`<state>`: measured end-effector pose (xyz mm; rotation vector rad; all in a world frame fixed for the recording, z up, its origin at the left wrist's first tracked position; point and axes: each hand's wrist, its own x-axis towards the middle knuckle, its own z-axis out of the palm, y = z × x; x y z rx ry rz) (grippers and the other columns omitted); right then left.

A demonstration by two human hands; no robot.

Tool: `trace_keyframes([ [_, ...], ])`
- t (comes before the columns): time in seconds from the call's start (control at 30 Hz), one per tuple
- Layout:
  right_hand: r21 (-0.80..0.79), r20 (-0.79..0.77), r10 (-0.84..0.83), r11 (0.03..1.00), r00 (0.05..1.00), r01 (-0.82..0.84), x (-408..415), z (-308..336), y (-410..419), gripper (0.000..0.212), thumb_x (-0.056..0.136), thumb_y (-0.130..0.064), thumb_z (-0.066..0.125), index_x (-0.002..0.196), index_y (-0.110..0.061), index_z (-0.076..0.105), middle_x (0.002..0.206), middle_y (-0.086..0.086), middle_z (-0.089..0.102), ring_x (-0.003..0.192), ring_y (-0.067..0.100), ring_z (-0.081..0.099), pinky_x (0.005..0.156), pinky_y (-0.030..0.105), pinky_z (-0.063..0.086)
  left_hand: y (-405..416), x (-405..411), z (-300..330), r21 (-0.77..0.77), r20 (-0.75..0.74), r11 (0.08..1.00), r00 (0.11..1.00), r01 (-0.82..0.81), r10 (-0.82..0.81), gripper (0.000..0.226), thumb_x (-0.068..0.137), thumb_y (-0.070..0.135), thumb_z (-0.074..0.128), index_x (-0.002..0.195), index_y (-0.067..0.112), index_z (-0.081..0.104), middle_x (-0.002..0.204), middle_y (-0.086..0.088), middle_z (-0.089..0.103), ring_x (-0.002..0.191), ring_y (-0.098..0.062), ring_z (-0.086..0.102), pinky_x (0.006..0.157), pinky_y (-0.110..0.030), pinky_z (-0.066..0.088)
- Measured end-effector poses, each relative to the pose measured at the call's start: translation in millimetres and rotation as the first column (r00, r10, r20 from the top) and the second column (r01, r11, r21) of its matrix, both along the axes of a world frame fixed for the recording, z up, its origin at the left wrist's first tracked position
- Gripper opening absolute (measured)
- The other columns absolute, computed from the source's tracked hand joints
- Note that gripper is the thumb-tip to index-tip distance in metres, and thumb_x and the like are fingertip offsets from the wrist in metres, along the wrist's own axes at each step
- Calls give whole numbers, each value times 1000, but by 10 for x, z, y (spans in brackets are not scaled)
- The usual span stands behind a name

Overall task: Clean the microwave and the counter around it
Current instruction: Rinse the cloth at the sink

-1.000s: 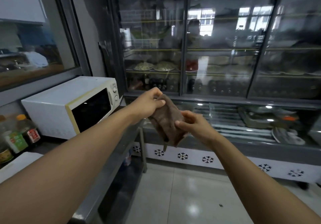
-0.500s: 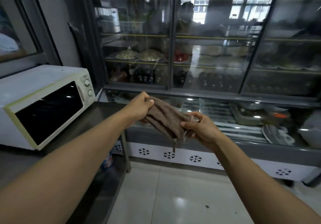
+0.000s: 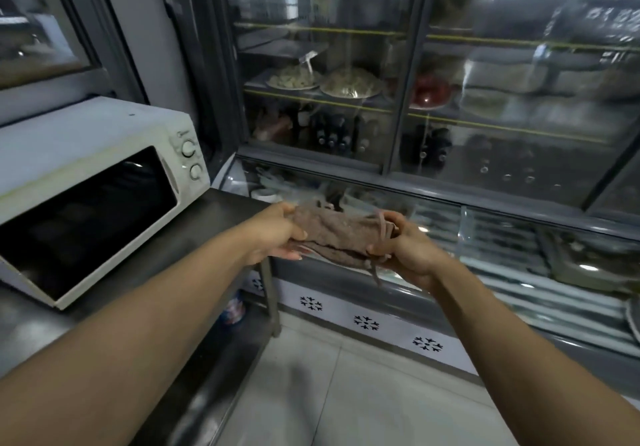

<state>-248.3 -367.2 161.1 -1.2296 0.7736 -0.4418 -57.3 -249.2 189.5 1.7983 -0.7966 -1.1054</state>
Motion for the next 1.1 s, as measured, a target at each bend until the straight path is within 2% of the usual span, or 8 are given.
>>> trace_keyframes([
  [0.13, -111, -126, 61, 991, 990, -76, 305, -115, -390, 76, 75, 24, 57, 133, -23, 40, 116, 16, 48, 102, 36, 59, 87, 50, 53, -229, 188, -195, 28, 46, 997, 996, -75, 73, 59, 88, -5, 55, 135, 23, 33, 117, -16, 59, 84, -25, 68, 67, -30, 57],
  [0.2, -136, -158, 79, 986, 984, -101, 451, -197, -615, 72, 75, 21, 60, 130, -21, 43, 115, 19, 50, 100, 37, 60, 90, 56, 50, -357, 264, -320, 27, 81, 994, 991, -110, 108, 62, 87, -4, 57, 133, 29, 32, 117, -17, 58, 87, -29, 69, 63, -30, 57],
  [0.3, -193, -196, 150, 963, 969, -188, 670, -331, -974, 59, 75, 19, 62, 115, -23, 54, 118, 17, 52, 92, 34, 62, 88, 62, 48, -577, 329, -506, 27, 102, 984, 980, -177, 173, 58, 87, -2, 58, 127, 34, 37, 98, -11, 65, 65, -14, 70, 52, -24, 52],
  [0.47, -248, -236, 265, 914, 935, -321, 1026, -691, -1586, 58, 71, 18, 67, 122, -9, 55, 116, 12, 52, 101, 29, 57, 80, 42, 55, -947, 284, -914, 80, 77, 927, 930, -366, 360, 39, 89, -6, 53, 117, 20, 47, 74, -7, 53, 39, -5, 55, 40, -19, 44],
  [0.63, -224, -334, 414, 838, 847, -498, 1310, -1139, -1914, 63, 71, 14, 68, 126, -13, 53, 114, 10, 56, 104, 26, 57, 95, 41, 50, -1095, 203, -1370, 133, 77, 825, 835, -550, 544, 41, 85, -10, 54, 121, 10, 50, 83, -7, 50, 56, -8, 49, 47, -17, 41],
  [0.8, -153, -392, 534, 766, 749, -625, 1577, -1619, -1938, 63, 71, 18, 66, 126, -12, 52, 119, 14, 55, 105, 30, 57, 92, 46, 51, -998, 177, -1798, 227, 68, 754, 782, -617, 620, 42, 83, -4, 58, 122, 10, 51, 90, 0, 55, 69, -8, 54, 54, -16, 47],
  [1.0, -80, -405, 619, 710, 673, -700, 1820, -2103, -1840, 58, 73, 22, 60, 121, -9, 53, 94, -1, 56, 81, 7, 57, 60, 18, 56, -880, 188, -2301, 246, 83, 644, 677, -725, 731, 45, 75, -12, 58, 114, 10, 56, 95, -12, 55, 86, -23, 50, 72, -32, 41],
  [1.1, -52, -414, 645, 688, 642, -724, 1925, -2340, -1791, 55, 73, 22, 59, 117, -12, 55, 102, 5, 57, 87, 14, 57, 57, 20, 55, -828, 211, -2551, 260, 107, 633, 674, -729, 731, 50, 77, -9, 59, 120, 15, 52, 106, -5, 54, 98, -22, 52, 77, -30, 44],
])
